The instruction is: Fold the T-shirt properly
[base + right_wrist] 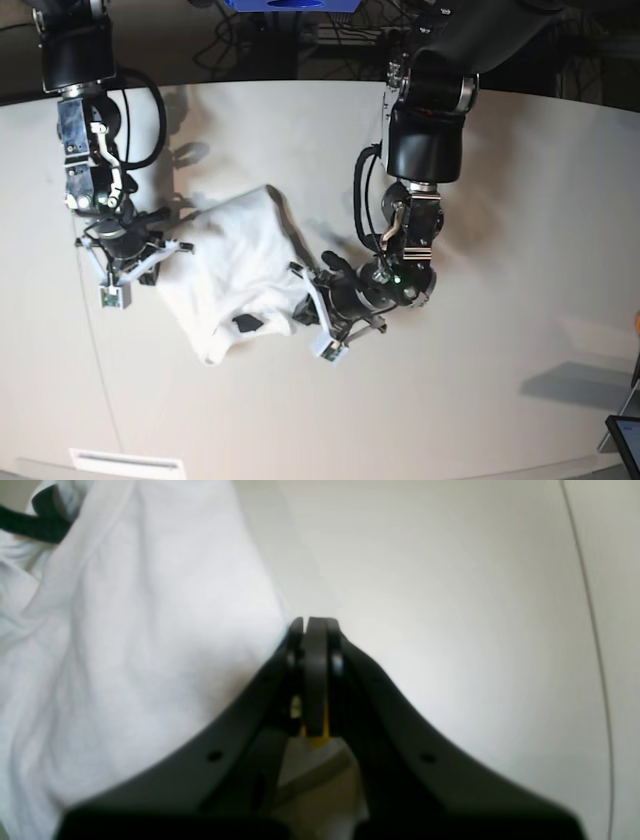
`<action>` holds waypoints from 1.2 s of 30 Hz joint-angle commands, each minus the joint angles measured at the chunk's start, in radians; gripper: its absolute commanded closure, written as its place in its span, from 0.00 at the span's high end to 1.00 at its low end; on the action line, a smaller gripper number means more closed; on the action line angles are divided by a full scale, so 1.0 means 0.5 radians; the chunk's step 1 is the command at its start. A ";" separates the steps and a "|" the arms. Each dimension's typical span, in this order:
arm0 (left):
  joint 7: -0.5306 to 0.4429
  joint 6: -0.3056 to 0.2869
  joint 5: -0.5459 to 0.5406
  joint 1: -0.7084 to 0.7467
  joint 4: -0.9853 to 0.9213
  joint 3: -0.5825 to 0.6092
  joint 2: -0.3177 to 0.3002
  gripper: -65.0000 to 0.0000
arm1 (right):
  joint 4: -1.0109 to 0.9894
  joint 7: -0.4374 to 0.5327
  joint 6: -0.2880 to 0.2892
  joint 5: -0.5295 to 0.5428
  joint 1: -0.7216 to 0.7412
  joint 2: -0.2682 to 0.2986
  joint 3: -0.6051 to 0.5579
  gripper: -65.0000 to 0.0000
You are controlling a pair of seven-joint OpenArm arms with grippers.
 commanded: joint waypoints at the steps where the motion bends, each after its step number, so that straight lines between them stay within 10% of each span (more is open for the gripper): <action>1: -0.065 -0.004 -0.023 -0.088 -0.029 0.035 0.011 0.00 | 0.026 0.020 0.012 0.008 0.014 0.003 0.009 0.00; 25: -0.402 0.003 -0.026 -0.515 -0.526 0.275 0.113 0.00 | 0.045 0.048 0.002 0.002 -0.246 0.018 0.027 0.00; 36: -0.408 0.070 -0.045 -0.257 0.075 0.247 -0.219 0.00 | 0.069 0.680 -0.093 0.002 -0.259 0.214 0.030 0.00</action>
